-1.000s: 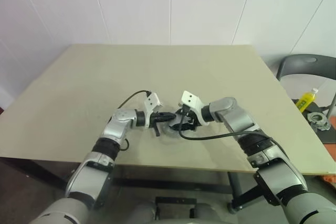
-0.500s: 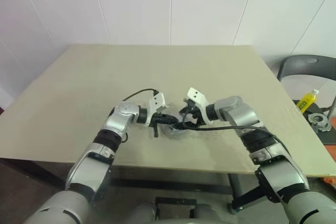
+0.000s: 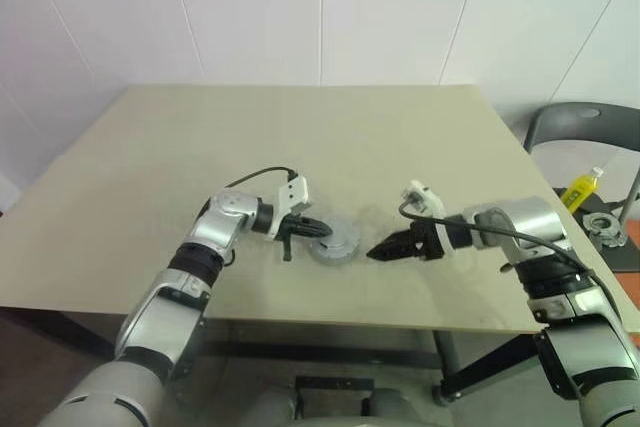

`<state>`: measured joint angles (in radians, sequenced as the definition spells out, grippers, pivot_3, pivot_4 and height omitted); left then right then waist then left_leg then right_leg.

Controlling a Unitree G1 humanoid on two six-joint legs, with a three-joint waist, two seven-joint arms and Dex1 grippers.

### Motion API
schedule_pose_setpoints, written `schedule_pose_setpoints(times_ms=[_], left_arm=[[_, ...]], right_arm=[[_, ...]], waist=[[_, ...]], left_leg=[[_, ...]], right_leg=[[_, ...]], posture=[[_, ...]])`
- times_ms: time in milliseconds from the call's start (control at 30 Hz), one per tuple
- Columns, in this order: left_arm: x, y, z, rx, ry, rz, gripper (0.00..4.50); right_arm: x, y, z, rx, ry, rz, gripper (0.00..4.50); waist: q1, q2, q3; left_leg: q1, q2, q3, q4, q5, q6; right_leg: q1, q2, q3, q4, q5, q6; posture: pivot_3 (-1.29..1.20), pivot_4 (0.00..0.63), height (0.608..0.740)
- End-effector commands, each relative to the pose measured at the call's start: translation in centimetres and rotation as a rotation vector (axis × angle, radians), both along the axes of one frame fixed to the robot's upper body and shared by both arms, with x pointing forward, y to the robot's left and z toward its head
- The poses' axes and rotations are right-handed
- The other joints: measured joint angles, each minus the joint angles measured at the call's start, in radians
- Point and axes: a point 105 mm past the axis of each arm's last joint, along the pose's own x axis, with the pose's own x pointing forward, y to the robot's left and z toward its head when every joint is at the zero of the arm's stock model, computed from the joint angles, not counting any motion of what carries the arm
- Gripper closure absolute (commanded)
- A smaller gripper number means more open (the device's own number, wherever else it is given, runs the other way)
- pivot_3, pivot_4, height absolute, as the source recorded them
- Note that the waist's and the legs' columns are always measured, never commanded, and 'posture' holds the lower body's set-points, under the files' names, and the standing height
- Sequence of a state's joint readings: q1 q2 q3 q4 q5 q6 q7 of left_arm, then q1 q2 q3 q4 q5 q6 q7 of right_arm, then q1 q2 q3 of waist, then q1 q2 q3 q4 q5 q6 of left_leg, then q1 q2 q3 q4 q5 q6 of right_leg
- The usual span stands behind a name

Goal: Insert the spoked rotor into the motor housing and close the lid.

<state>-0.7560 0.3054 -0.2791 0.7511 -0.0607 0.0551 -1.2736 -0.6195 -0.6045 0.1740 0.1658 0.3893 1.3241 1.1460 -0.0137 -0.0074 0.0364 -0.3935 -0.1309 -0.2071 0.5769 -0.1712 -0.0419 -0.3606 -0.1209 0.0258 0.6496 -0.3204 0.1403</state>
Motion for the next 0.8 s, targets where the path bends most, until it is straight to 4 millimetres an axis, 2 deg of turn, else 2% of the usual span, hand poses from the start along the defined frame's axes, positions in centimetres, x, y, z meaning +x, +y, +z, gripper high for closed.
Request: schedule_pose_setpoints(times_ms=[33, 167, 333, 567, 733, 767, 800], left_arm=[[-2.0, 2.1, -5.2, 0.175, 0.15, 0.016, 4.5], [-1.9, 1.9, -4.8, 0.164, 0.145, 0.01, 4.5], [-2.1, 2.0, -4.8, 0.181, 0.136, -0.004, 4.5], [-2.1, 2.0, -4.5, 0.179, 0.129, -0.007, 4.5], [-2.1, 2.0, -4.6, 0.18, 0.124, -0.01, 4.5], [-2.1, 2.0, -4.6, 0.181, 0.122, -0.01, 4.5], [-2.1, 2.0, -4.6, 0.182, 0.121, -0.01, 4.5]], right_arm=[[-0.2, 1.2, 1.1, 0.07, 0.047, -0.074, 0.02], [1.7, 3.0, 0.8, 0.126, 0.091, -0.256, 0.02], [3.2, 4.7, 0.2, 0.14, 0.14, -0.414, 0.02], [3.3, 6.1, -0.7, 0.1, 0.167, -0.462, 0.02], [2.7, 7.6, -0.8, 0.187, 0.23, -0.431, 0.02], [2.6, 7.9, -0.7, 0.213, 0.24, -0.418, 0.4], [2.4, 8.1, -0.6, 0.231, 0.247, -0.409, 0.58]], waist=[[0.0, 0.0, 0.0], [0.001, 0.001, -0.001], [0.001, 0.003, -0.003], [-0.006, 0.006, -0.007], [-0.007, 0.007, -0.008], [-0.007, 0.007, -0.008], [-0.008, 0.007, -0.008]], left_leg=[[0.0, 0.001, 0.003, 0.0, 0.0, 0.0], [0.001, 0.005, 0.009, 0.0, -0.001, 0.0], [0.001, 0.006, 0.009, -0.001, -0.002, 0.0], [0.003, 0.008, 0.009, -0.001, -0.002, 0.0], [0.004, 0.009, 0.01, -0.001, -0.002, 0.0], [0.004, 0.01, 0.01, -0.001, -0.002, 0.0], [0.004, 0.01, 0.01, -0.001, -0.002, 0.0]], right_leg=[[0.0, 0.0, 0.0, 0.0, 0.0, 0.0], [-0.002, -0.003, -0.002, 0.0, 0.001, -0.001], [-0.005, -0.002, 0.0, 0.001, 0.004, 0.001], [-0.005, 0.0, 0.0, 0.002, 0.006, 0.0], [-0.005, 0.0, 0.0, 0.002, 0.007, -0.001], [-0.005, 0.0, 0.0, 0.002, 0.007, -0.001], [-0.006, 0.001, 0.0, 0.002, 0.007, -0.001]], posture=[[0.0, 0.0, 0.74], [0.0, 0.0, 0.74], [0.0, 0.0, 0.74], [0.0, 0.0, 0.74], [0.0, 0.0, 0.74], [0.0, 0.0, 0.74], [0.0, 0.0, 0.74]])
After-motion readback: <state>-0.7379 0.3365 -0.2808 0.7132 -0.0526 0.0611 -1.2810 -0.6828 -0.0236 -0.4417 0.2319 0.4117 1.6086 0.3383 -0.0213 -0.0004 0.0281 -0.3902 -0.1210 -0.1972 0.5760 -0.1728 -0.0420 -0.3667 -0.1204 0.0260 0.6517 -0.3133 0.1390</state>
